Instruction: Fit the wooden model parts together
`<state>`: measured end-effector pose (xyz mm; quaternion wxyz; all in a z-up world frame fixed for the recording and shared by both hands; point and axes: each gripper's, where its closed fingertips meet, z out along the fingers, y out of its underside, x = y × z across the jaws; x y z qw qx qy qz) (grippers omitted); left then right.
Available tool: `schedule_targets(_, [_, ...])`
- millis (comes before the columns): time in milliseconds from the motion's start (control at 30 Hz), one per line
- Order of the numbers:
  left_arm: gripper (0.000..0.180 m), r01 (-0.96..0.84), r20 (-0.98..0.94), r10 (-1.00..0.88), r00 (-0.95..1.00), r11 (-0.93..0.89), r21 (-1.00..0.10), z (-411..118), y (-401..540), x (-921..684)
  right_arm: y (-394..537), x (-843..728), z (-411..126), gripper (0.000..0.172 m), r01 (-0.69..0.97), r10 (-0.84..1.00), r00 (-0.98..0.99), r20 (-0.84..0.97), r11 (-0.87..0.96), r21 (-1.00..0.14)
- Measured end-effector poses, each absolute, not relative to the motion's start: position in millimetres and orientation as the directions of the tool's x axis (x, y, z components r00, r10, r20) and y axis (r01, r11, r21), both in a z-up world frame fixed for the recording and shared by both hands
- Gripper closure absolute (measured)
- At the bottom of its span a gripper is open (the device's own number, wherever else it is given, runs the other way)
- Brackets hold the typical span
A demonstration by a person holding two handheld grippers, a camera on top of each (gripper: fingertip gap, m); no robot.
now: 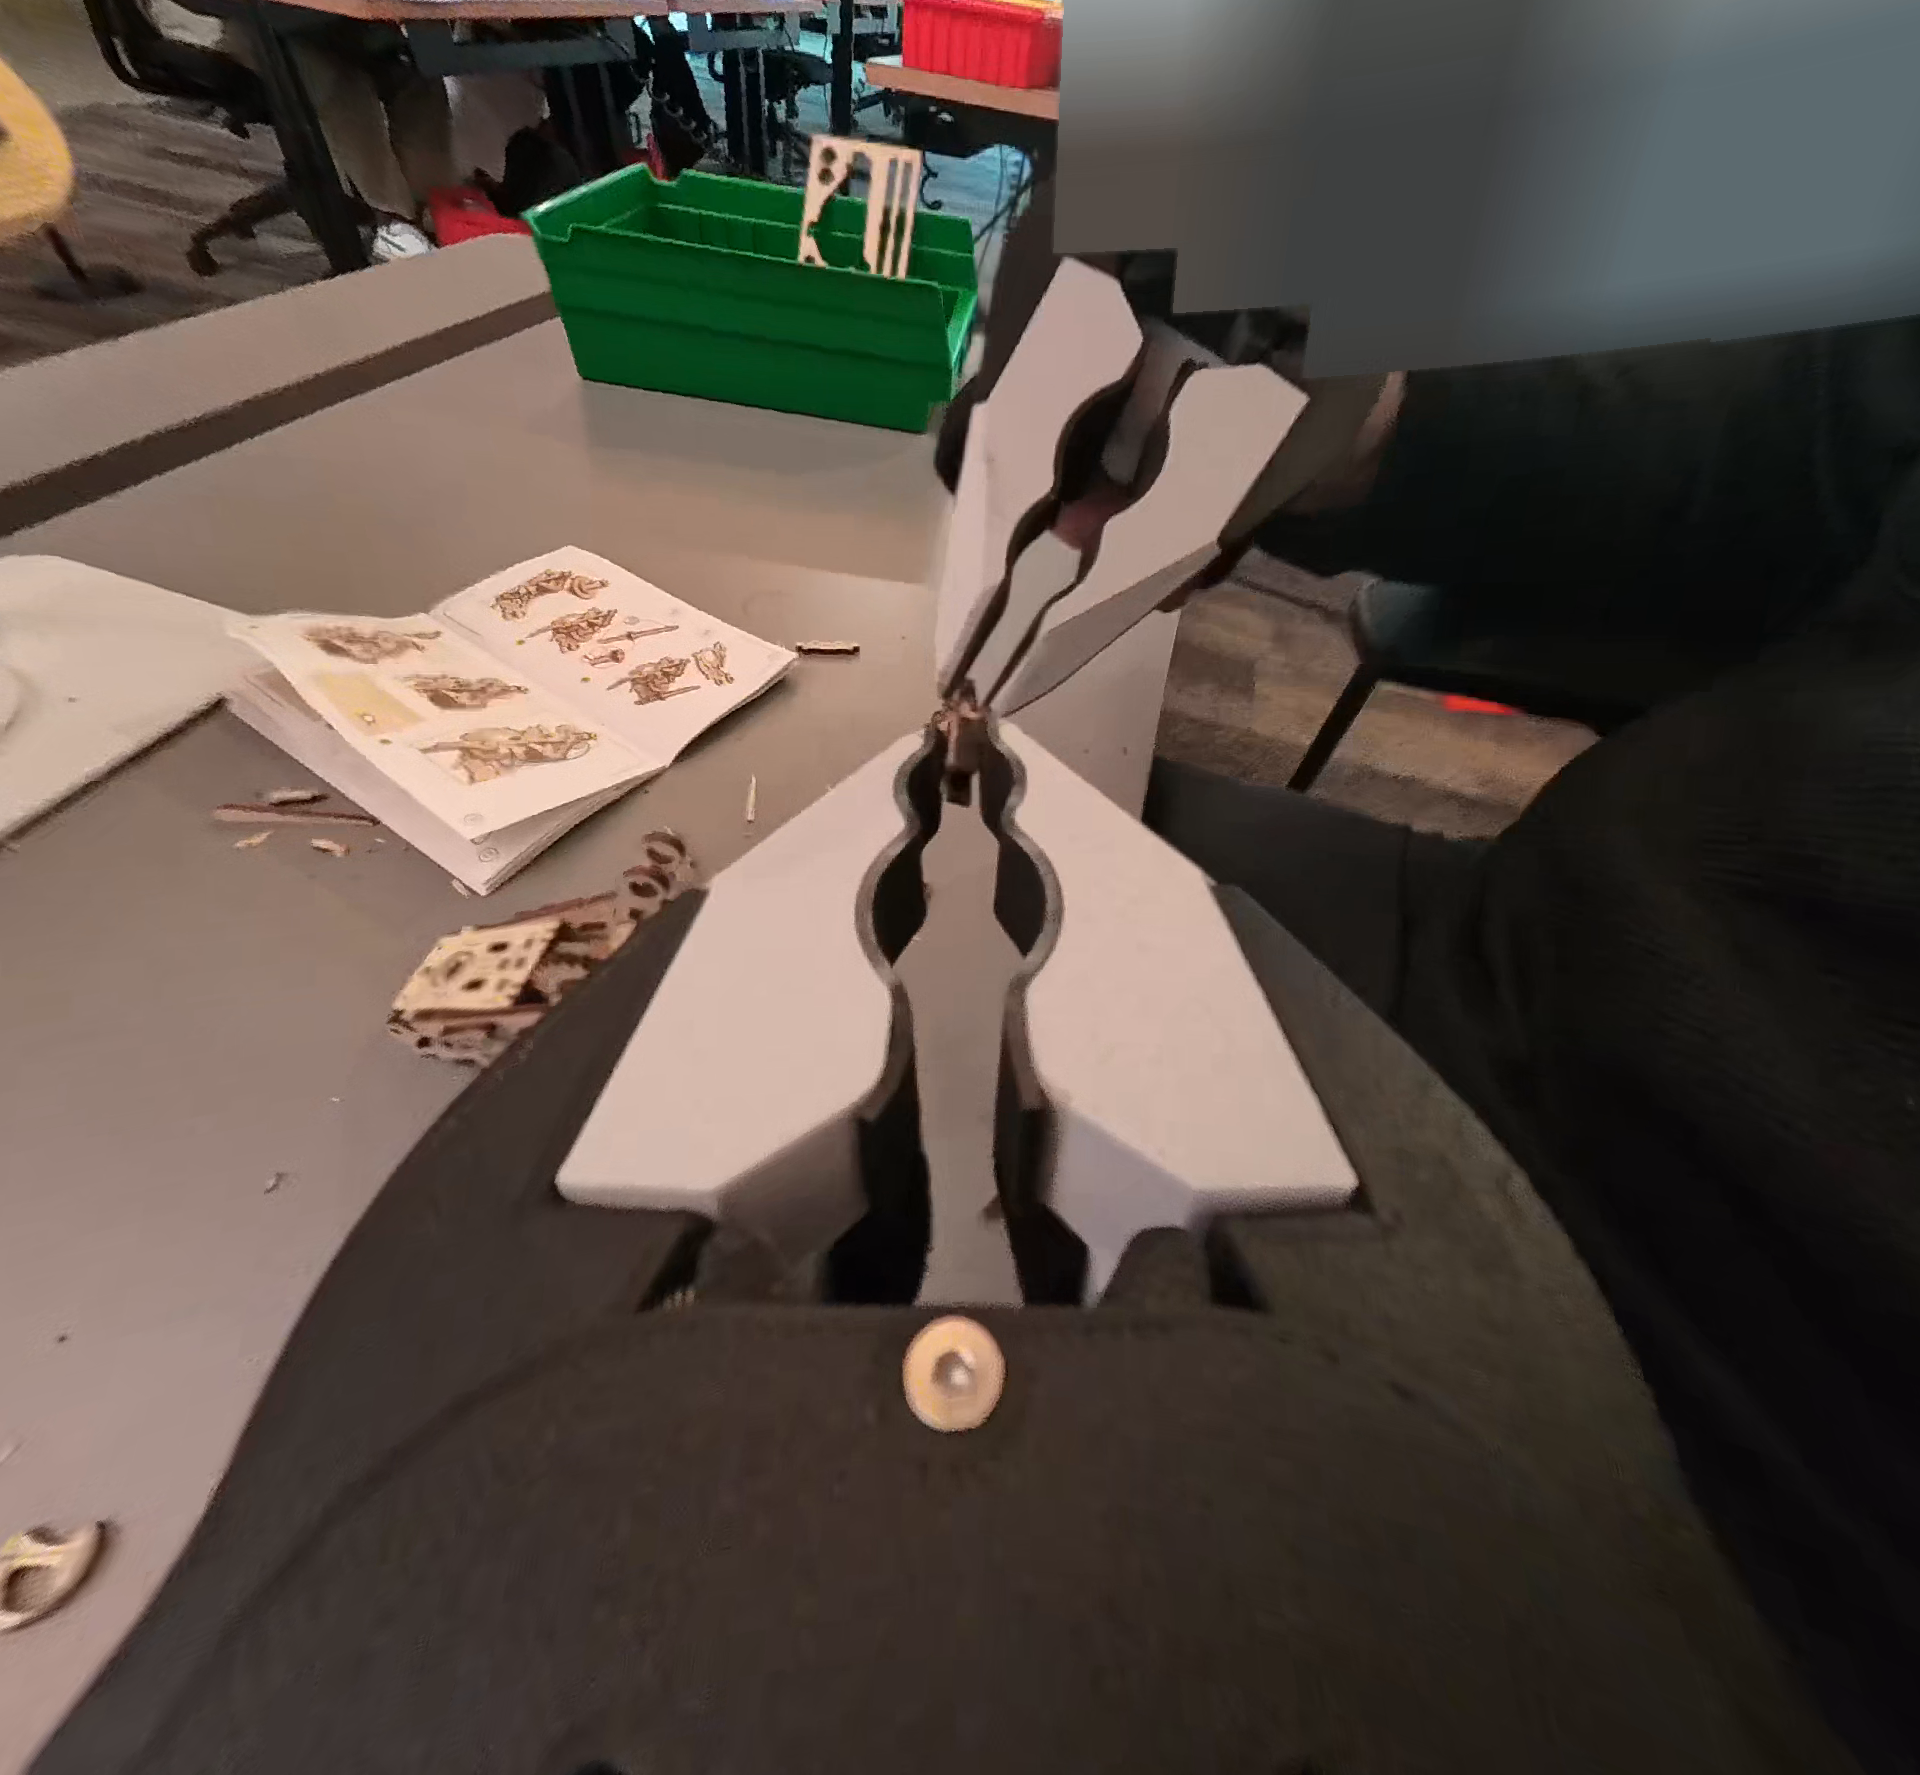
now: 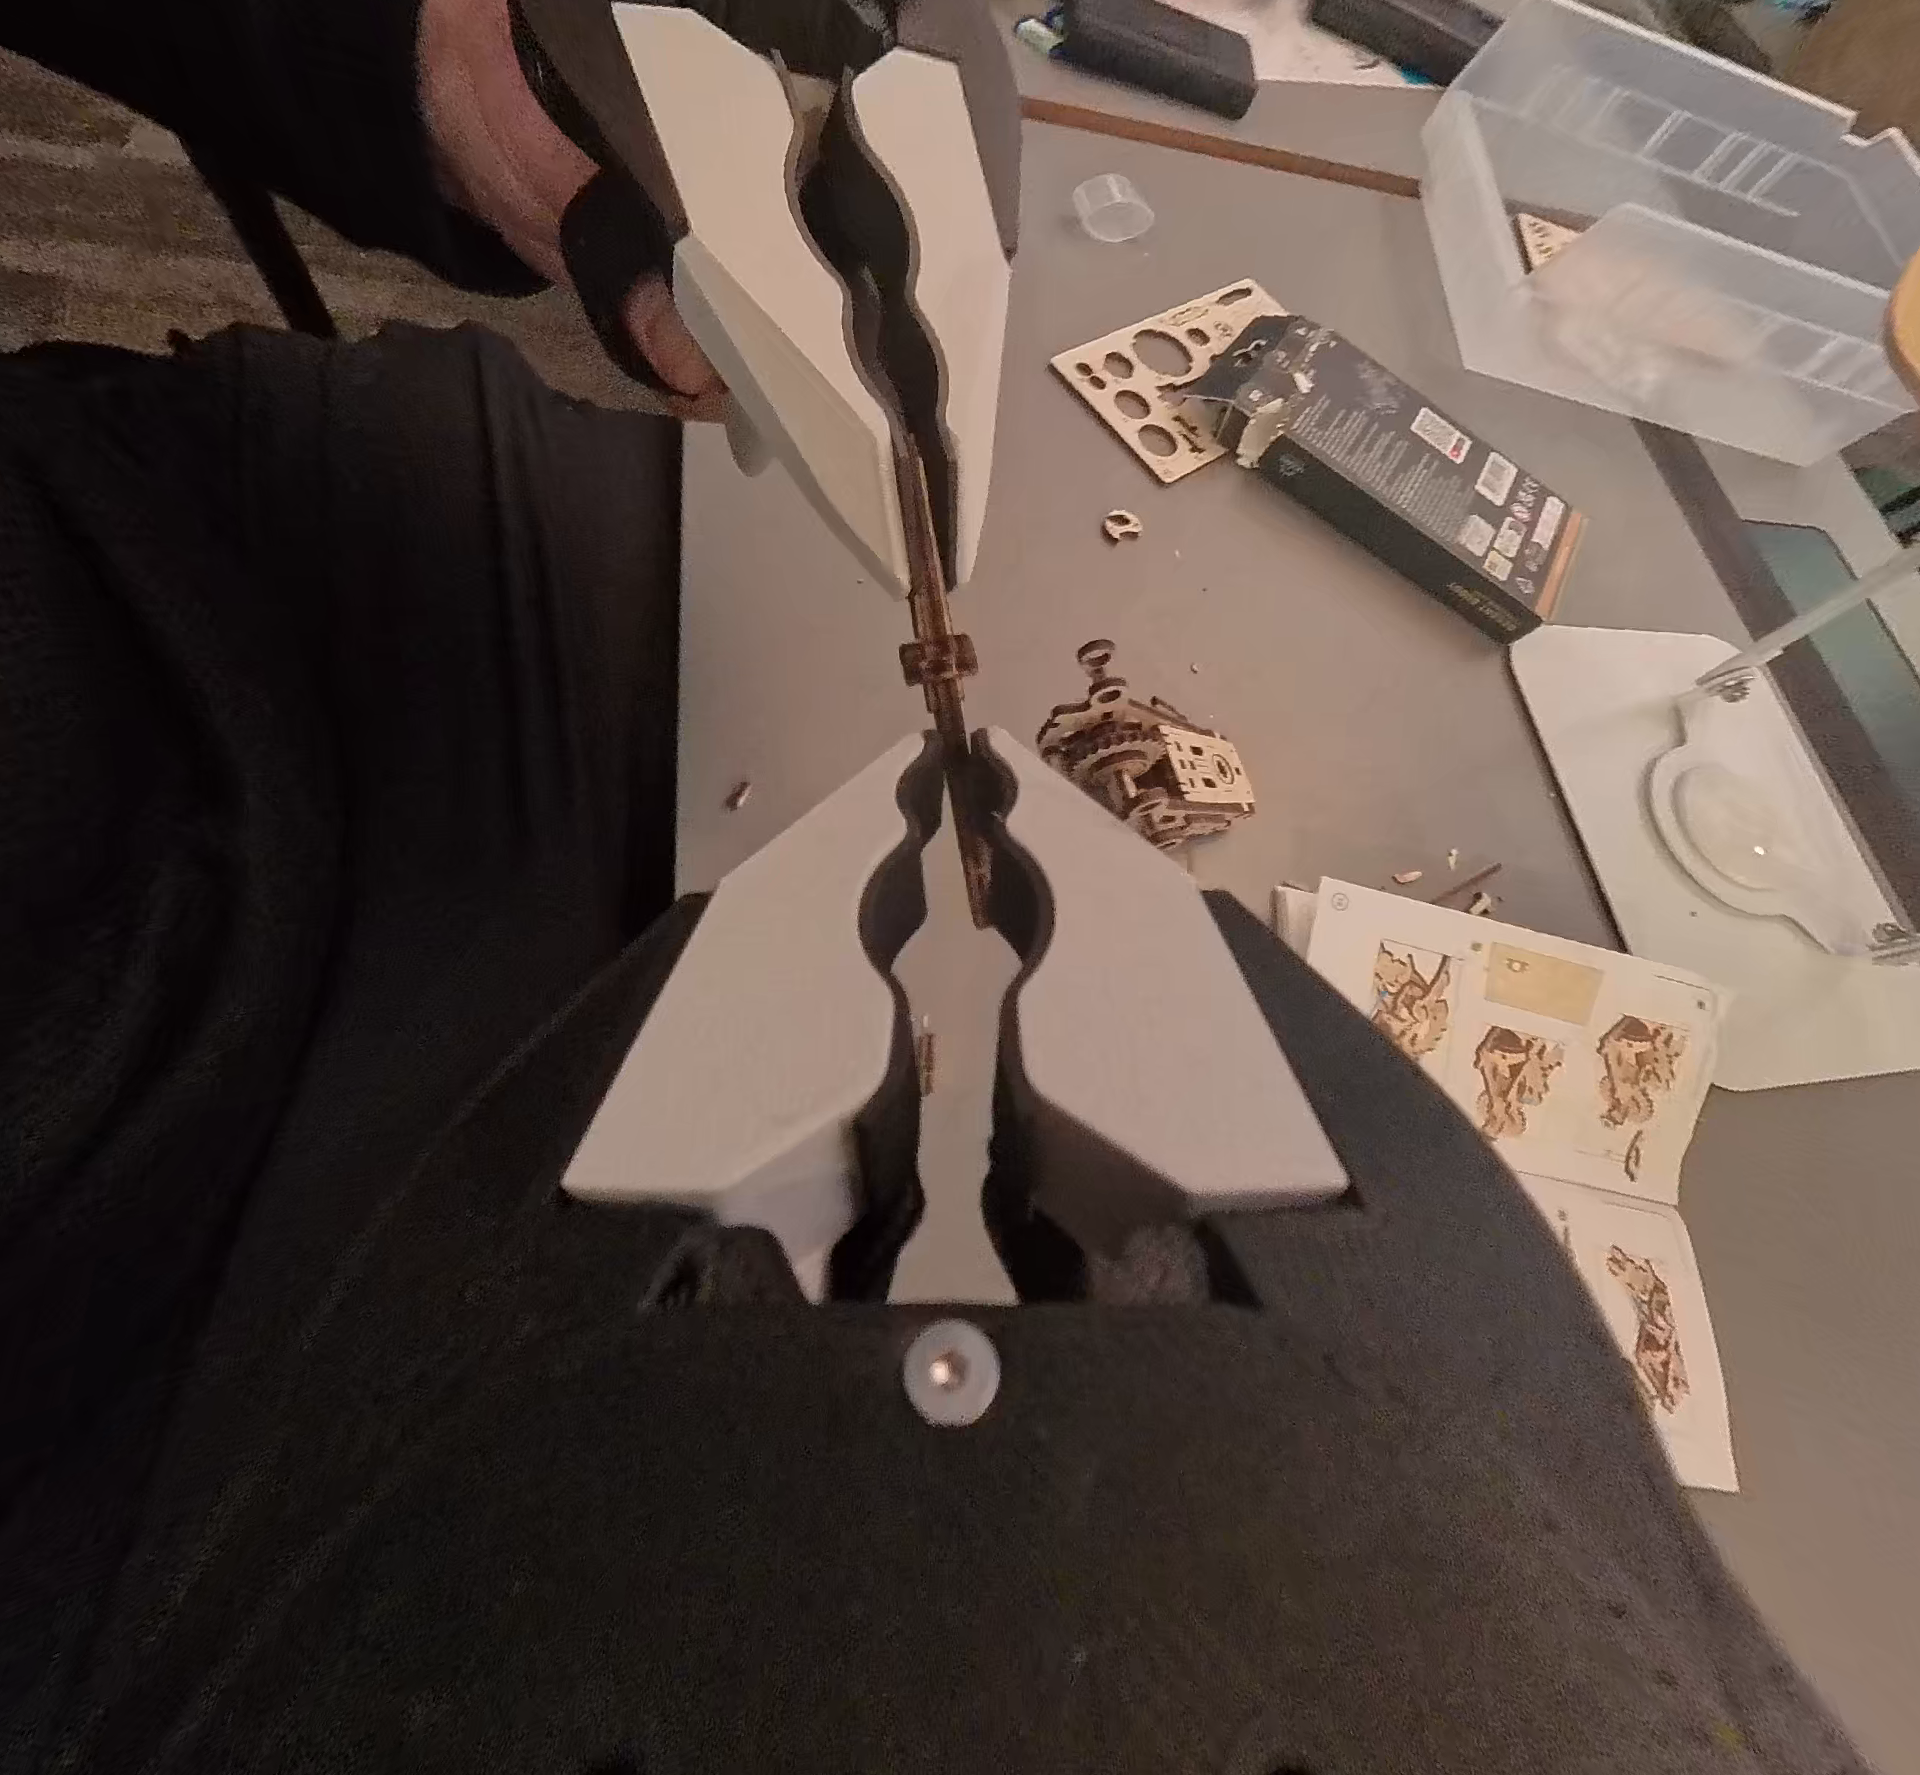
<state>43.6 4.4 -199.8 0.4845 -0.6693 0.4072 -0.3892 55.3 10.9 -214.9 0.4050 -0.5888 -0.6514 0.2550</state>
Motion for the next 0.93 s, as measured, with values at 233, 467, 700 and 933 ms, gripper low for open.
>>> schedule_targets(233, [0.176, 0.035, 0.342, -0.890, 0.303, -0.348, -0.937, -190, 14, 37, 18, 51, -216, 0.168, 0.562, 0.963, -0.015, 0.270, 0.232, -0.794])
schedule_targets(467, [0.149, -0.096, 0.179, -0.845, 0.505, -0.261, -0.961, -218, 47, 11, 47, 52, -229, 0.171, 0.662, 0.963, -0.018, 0.271, 0.214, -0.718])
schedule_targets(700, [0.141, -0.441, -0.063, -0.812, 0.580, -0.248, -0.863, -283, 72, -8, 77, 57, -264, 0.172, 0.874, 0.935, -0.125, 0.332, 0.263, -0.409])
schedule_targets(933, [0.151, -0.447, -0.038, -0.817, 0.576, -0.276, -0.851, -296, 80, -8, 85, 61, -278, 0.172, 0.936, 0.950, -0.191, 0.245, 0.252, -0.247])
